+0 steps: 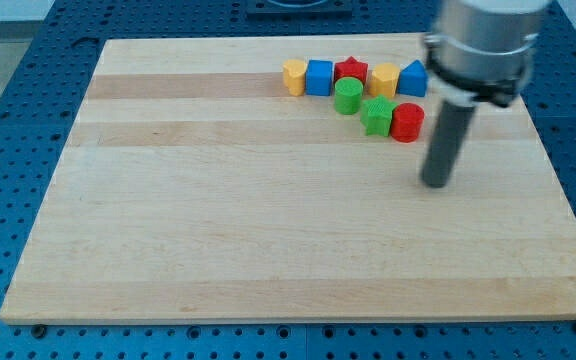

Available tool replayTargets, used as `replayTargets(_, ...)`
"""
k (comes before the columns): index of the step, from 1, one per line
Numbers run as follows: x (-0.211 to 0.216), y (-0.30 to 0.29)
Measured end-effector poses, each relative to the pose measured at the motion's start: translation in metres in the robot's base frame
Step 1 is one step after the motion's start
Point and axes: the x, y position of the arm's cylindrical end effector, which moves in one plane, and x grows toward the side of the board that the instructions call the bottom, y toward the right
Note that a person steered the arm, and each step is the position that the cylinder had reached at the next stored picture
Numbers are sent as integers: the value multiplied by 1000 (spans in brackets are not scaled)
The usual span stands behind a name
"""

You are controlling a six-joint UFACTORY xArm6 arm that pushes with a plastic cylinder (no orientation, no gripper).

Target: Move red circle towards the center

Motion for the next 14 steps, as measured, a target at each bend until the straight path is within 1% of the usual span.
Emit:
replayTargets(1,-29,63)
replayTargets(2,-69,102)
replayTargets(3,-95,106)
replayTargets(6,-97,10)
replayTargets(7,-96,-11)
replayTargets(9,-75,-49)
replayTargets(13,-74,-82)
replayTargets(14,-74,-77)
